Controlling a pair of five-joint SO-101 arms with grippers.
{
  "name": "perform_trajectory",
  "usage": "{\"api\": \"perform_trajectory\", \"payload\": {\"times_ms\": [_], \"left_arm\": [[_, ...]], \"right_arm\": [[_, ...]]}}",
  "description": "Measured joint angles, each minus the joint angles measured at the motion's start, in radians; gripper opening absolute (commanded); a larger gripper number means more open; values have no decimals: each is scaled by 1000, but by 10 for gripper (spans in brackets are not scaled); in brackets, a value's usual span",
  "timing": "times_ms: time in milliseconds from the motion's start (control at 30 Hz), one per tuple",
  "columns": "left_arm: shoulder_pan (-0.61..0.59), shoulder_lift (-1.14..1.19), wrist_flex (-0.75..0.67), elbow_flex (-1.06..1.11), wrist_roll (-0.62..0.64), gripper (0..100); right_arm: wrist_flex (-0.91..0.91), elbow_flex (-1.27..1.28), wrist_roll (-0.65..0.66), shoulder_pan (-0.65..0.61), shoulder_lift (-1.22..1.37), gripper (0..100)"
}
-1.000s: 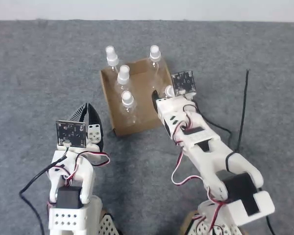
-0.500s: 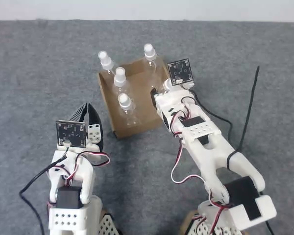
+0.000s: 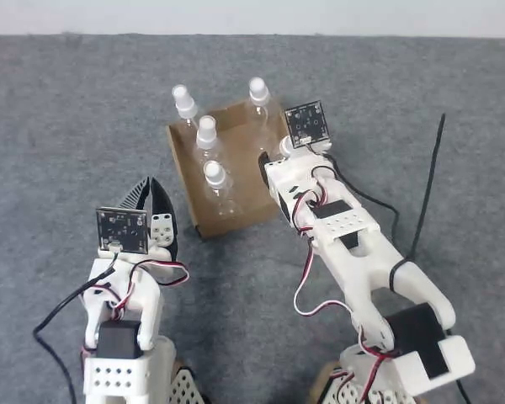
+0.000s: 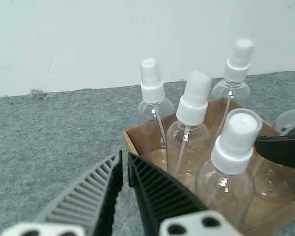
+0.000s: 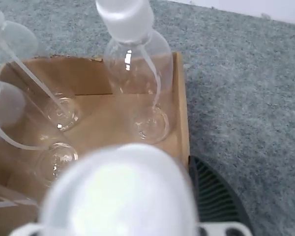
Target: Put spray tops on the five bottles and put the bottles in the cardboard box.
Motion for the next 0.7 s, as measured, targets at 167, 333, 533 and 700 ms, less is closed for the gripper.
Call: {"api": "perform_trajectory", "payload": {"times_ms": [167,333,533,700], "left_arm": [[0,0,0,0,0,13],[0,0,0,0,0,13],[0,0,0,0,0,13],[0,0,0,0,0,13]], "right_arm": [[0,-17,2,-3,20,201],[0,-21,3,-8,31,209],[2,-21,6,-9,31,210],[2,-21,6,-9,31,285]]}}
